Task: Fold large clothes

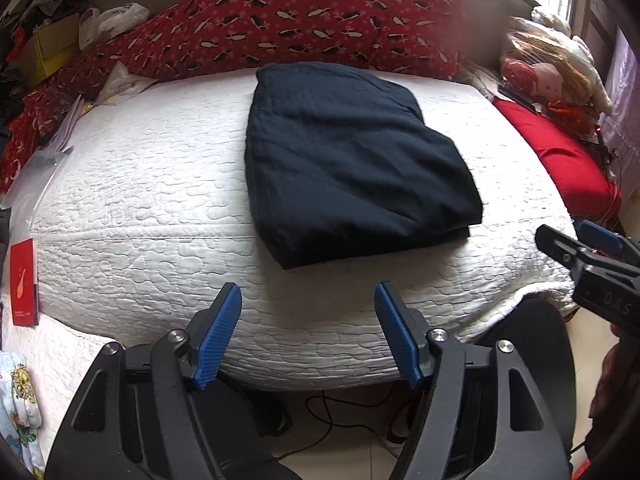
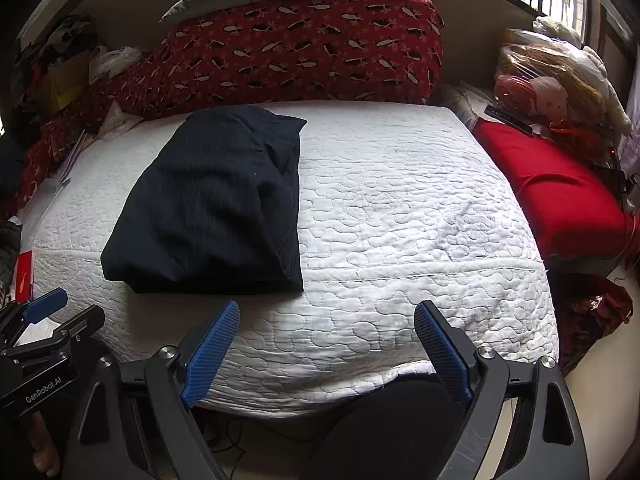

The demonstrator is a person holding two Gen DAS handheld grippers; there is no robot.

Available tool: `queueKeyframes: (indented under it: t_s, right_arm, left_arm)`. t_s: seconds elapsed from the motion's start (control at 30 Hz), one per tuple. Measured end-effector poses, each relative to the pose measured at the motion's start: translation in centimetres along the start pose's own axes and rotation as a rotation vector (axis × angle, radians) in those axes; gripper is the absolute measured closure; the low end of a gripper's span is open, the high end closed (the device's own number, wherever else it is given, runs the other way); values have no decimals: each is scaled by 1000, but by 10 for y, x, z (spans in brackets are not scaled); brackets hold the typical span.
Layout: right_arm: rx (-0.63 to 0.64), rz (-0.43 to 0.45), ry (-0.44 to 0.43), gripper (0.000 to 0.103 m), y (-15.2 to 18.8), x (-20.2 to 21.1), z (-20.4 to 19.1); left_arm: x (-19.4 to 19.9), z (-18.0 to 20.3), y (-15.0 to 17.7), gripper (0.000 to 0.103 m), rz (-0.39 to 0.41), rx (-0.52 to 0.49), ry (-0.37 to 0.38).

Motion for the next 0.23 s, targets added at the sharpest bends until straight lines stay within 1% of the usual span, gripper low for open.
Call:
queueKeyframes:
  t_s: [0.1, 0.23]
  right_arm:
    - [-3, -3, 0, 13, 0, -1, 2]
    - [-9, -1, 11, 13, 0, -1, 5]
  left_arm:
    - [2, 6, 1, 34, 2, -13, 3]
    - [-1, 12, 4, 34, -15, -22, -22]
Point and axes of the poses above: each gripper's, at about its wrist camera, not at the fingertips, and x roughly against the way its jaws point, z to its right, y to its underside, the point moved 3 cm from there along -x, roughly the way its jaws point, and after that the axes turned 11 degrees about -z, right-handed, at the moved point
